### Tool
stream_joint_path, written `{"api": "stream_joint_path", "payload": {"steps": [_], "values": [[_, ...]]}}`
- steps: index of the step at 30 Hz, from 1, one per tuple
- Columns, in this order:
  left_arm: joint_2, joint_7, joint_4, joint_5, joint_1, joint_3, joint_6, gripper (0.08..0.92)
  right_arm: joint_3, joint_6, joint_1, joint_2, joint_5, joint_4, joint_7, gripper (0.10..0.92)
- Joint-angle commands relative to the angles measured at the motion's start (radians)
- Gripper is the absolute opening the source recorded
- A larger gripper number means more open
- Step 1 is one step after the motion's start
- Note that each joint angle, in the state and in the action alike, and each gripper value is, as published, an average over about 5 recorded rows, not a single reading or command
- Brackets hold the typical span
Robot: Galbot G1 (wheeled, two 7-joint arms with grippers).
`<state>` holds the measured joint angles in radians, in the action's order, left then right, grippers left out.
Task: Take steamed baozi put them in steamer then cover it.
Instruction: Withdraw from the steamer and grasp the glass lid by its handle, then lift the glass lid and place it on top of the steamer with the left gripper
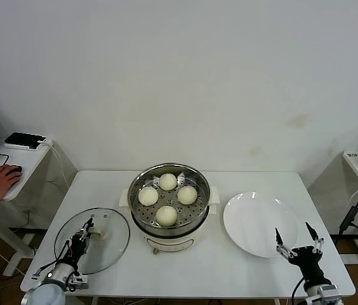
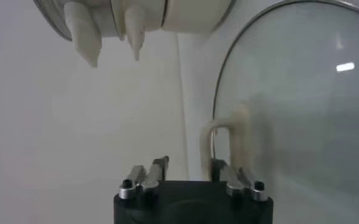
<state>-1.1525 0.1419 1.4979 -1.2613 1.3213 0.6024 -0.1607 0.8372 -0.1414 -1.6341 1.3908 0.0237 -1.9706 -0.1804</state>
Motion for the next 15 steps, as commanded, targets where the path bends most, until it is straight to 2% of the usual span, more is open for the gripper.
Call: {"api": "stream_joint_path", "payload": {"steps": [1,6,15], "values": [[-0.005,0.052,0.017,0.006,0.014,0.013,-0.03,0.273,-0.001,0.005,0.008,-0.003,0.01,-0.001,-0.003,0.823],[-0.014,0.096,0.076,0.026,0.049,0.038,-0.019,0.147,-0.003,0.006,0.014,-0.008,0.008,0.001,-0.007,0.823],[-0.029,0.101,0.28,0.038,0.128,0.118,0.135,0.132,-0.008,0.01,0.029,-0.01,0.003,0.004,-0.013,0.823]]}}
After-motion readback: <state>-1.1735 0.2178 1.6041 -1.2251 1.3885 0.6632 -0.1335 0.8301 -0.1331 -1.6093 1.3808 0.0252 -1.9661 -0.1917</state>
